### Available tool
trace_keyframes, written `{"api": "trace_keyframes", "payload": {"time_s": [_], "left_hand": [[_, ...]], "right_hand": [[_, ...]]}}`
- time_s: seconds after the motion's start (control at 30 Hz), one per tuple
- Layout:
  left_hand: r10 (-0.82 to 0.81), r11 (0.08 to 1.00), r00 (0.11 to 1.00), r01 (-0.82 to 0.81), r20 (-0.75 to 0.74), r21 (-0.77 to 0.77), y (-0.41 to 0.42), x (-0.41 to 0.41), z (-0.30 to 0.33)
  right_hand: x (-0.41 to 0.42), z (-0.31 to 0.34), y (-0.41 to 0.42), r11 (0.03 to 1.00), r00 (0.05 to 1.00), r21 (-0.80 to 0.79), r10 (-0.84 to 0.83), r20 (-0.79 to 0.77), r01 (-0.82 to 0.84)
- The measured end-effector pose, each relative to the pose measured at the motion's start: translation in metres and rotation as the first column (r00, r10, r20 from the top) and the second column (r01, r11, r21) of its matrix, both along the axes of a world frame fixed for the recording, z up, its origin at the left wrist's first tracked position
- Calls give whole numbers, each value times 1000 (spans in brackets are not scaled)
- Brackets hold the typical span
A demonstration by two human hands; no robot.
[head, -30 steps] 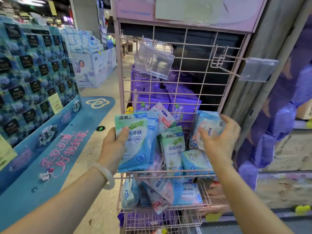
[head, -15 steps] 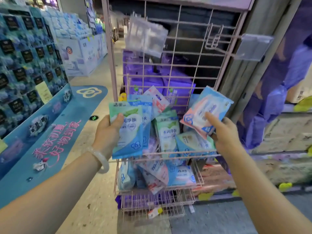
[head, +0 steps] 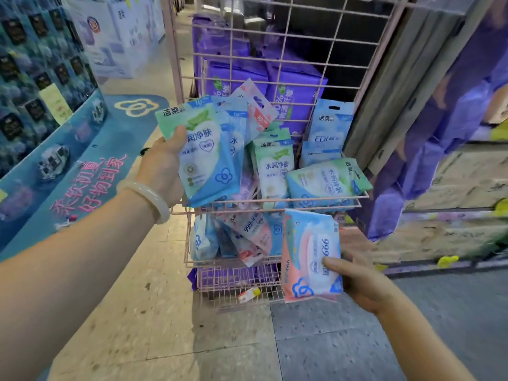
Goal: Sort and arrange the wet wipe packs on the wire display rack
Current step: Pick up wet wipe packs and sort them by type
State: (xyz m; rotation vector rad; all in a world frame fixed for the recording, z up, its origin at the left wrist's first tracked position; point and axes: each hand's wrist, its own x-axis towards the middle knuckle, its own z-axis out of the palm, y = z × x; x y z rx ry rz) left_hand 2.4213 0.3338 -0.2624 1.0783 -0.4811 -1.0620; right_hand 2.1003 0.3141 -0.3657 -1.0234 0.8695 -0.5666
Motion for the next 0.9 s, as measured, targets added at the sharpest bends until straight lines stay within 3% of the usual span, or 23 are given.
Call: {"api": "trace_keyframes", "payload": {"time_s": [0.17,0.27,0.33,0.43,0.5,0.57,0.67,0.8,0.9], "left_hand": [[-26,991,993,10,118,134,-4,1,-13],[-19,983,986,-13,167,184,-6,4,-16],[0,982,978,-39,207,184,-7,5,-18],[54,987,961,-93,272,134,-10,3,-20],[49,985,952,-96,301,141,-10,2,-21],[68,984,950,-114,306,137,-9,1,-20],[78,987,967,-108,241,117,-9,0,-20],[28,991,988,-47,153,124,-8,-5,-17],[122,983,980,-141,160,118,-7,-8,-16]], "right_hand": [[-9,-55,0,958,958,186,-174,-226,218],[-9,-75,-20,840,914,360,-385,-129,405],[-6,-78,-38,811,883,374,-466,-52,450],[8,-75,-65,859,890,235,-447,-89,455],[20,-77,-82,893,822,-64,-437,-364,446],[31,-84,-94,902,671,-334,-428,-605,273],[41,-91,-97,929,654,-358,-326,-683,90],[34,-88,-98,940,622,-340,-255,-740,-18],[26,-80,-96,895,609,-445,-333,-720,-37]]}}
